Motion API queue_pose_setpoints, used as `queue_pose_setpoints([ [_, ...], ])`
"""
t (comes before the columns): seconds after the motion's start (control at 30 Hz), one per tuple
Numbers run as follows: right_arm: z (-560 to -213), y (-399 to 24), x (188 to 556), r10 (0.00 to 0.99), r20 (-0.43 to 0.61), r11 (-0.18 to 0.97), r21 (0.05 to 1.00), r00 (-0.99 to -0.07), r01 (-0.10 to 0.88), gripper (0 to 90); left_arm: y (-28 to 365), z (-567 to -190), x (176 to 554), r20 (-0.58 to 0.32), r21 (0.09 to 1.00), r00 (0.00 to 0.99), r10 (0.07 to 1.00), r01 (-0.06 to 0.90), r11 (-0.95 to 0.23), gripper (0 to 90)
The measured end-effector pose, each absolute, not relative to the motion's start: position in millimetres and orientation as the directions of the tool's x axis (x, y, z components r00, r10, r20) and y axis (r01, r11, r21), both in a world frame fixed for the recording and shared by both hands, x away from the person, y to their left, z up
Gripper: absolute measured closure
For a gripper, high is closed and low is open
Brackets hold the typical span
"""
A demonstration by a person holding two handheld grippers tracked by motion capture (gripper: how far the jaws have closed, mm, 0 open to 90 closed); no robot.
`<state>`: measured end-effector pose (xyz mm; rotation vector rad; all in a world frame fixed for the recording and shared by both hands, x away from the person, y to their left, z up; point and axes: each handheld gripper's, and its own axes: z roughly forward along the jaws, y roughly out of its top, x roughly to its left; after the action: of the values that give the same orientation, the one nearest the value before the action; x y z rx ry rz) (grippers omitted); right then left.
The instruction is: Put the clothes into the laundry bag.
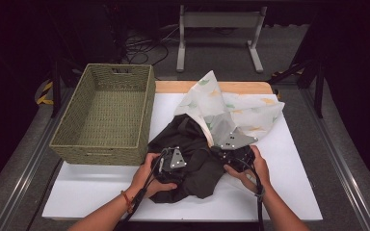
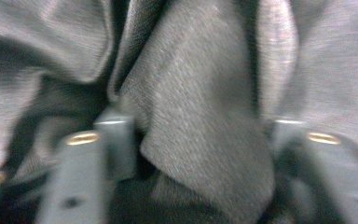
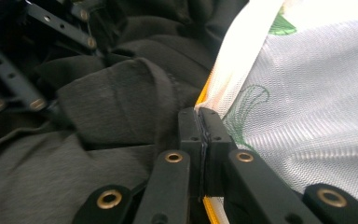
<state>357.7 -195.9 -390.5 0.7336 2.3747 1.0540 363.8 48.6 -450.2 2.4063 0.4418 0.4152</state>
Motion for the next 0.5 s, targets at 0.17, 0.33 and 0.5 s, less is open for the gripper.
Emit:
queue_pose_setpoints([
  [0.17, -388, -192, 355, 0.607, -0.168, 0.564, 0.779, -0.776, 0.273, 89.6, 60, -432, 358, 0.186, 0.717, 0.885, 0.427, 0.174, -0.675, 76.5],
  [0.33, -367, -185, 346, 0.593, -0.152, 0.517, 0.825, -0.790, 0.230, 89.6, 74, -396, 346, 0.151, 0.818, 0.877, 0.455, 0.147, -0.556, 78.9],
  [0.5, -339, -171, 332, 0.564, -0.187, 0.517, 0.840, -0.804, 0.167, 89.6, 79, -365, 329, 0.163, 0.859, 0.874, 0.457, 0.102, -0.501, 79.1],
])
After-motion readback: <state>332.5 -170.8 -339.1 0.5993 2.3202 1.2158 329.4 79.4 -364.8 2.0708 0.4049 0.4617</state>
